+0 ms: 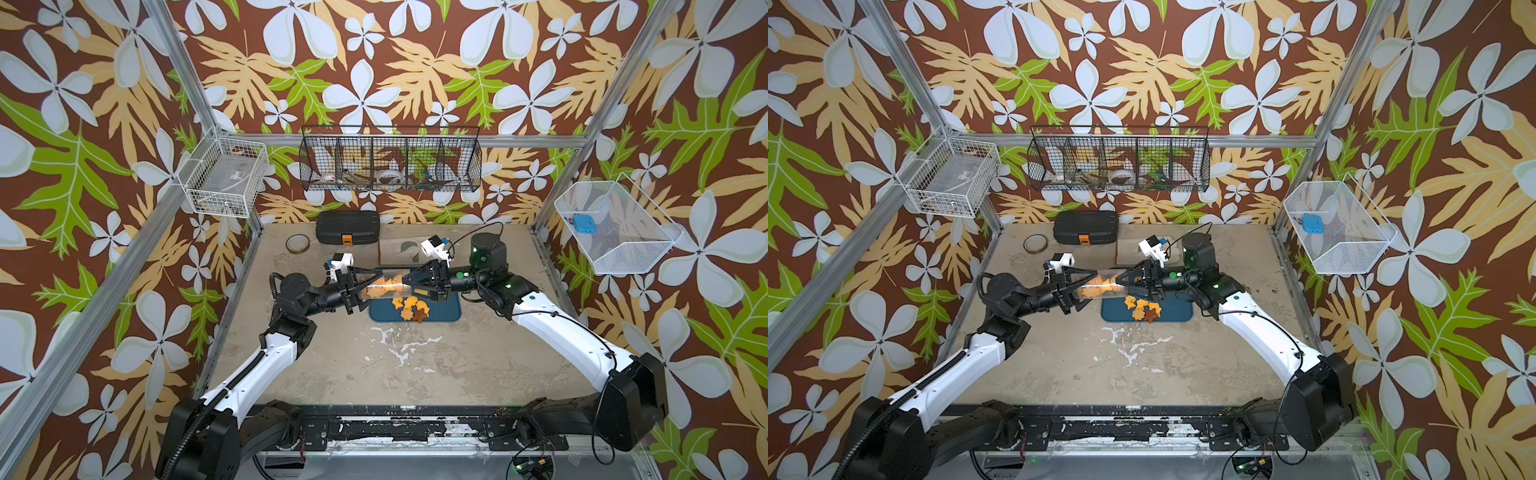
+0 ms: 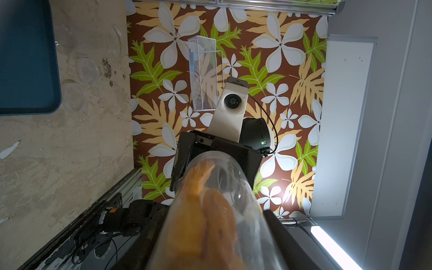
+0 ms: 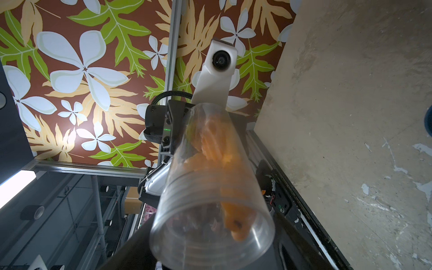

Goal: Pour the cookies out of the jar
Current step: Unscrew the lid from the jar.

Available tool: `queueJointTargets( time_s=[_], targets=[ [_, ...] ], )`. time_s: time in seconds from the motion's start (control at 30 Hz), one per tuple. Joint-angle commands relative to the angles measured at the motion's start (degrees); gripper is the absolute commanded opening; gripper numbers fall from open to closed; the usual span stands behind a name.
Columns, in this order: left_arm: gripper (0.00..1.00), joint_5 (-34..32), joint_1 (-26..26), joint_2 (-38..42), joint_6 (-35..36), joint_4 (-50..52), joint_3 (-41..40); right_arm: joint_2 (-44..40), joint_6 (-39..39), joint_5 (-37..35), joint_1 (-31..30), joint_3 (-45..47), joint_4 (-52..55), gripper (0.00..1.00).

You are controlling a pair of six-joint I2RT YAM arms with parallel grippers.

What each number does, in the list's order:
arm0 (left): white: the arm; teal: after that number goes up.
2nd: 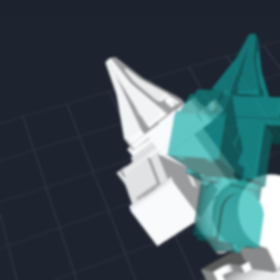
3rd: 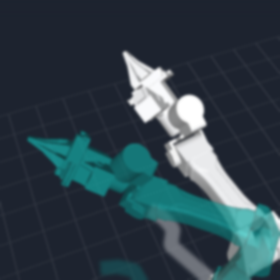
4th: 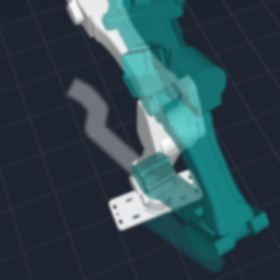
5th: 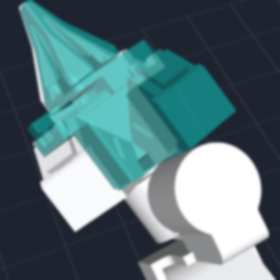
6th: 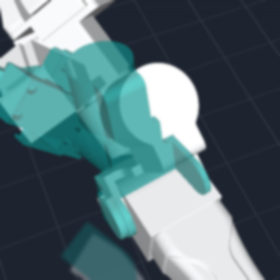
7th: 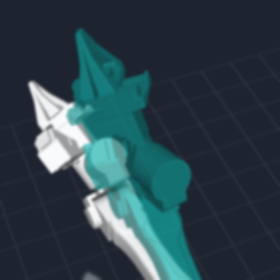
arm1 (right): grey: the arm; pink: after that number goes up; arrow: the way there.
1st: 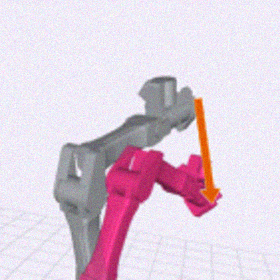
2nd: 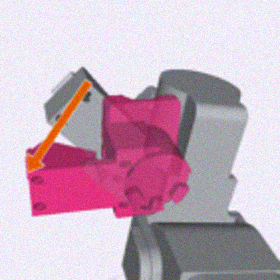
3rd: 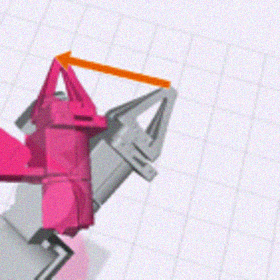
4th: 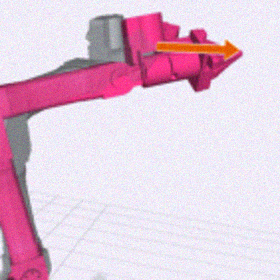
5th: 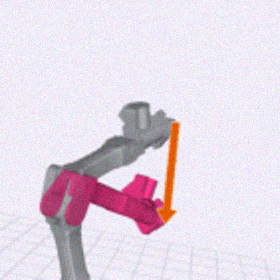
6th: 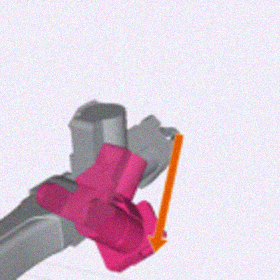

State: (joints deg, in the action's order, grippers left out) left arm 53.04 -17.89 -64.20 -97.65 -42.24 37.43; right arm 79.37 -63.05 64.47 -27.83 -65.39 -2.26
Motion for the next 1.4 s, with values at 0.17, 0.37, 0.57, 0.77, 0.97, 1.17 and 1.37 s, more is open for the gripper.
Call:
queueJointTargets(
  time_s=[0.17, 0.37, 0.57, 0.77, 0.97, 1.17, 1.37],
  targets=[
    [0.51, 1.0, 0.0, 0.2, -0.6, -2.8, 0.1, -0.2, -1.0, 0.6, 0.0, 0.0, -4.1, 0.72],
    [0.51, 0.9, 0.0, 0.0, -0.9, -2.9, 0.1, -0.2, -1.1, 0.5, 0.0, 0.1, -4.8, 0.46],
    [0.50, 1.1, 0.0, -0.3, -3.7, -5.0, -0.4, -0.4, 9.4, -0.5, 0.0, -2.2, 0.6, 0.43],
    [0.50, 1.0, 0.0, -1.3, -10.0, -12.1, -1.6, -3.6, 22.8, -7.1, 0.0, 1.4, -4.1, 0.43],
    [0.49, 1.1, 0.0, -1.8, -15.3, -18.3, -3.3, -5.4, 34.8, -8.8, 0.0, 4.5, -11.4, 0.41],
    [0.48, 2.3, 0.0, -2.1, -17.1, -18.7, -2.8, -7.9, 59.0, -13.1, -0.7, 3.7, -2.9, 0.36],
    [0.49, 3.8, 0.0, -2.5, -18.1, -18.8, -3.1, -9.4, 83.5, -22.8, -5.2, 2.5, 5.9, 0.33]
  ],
)
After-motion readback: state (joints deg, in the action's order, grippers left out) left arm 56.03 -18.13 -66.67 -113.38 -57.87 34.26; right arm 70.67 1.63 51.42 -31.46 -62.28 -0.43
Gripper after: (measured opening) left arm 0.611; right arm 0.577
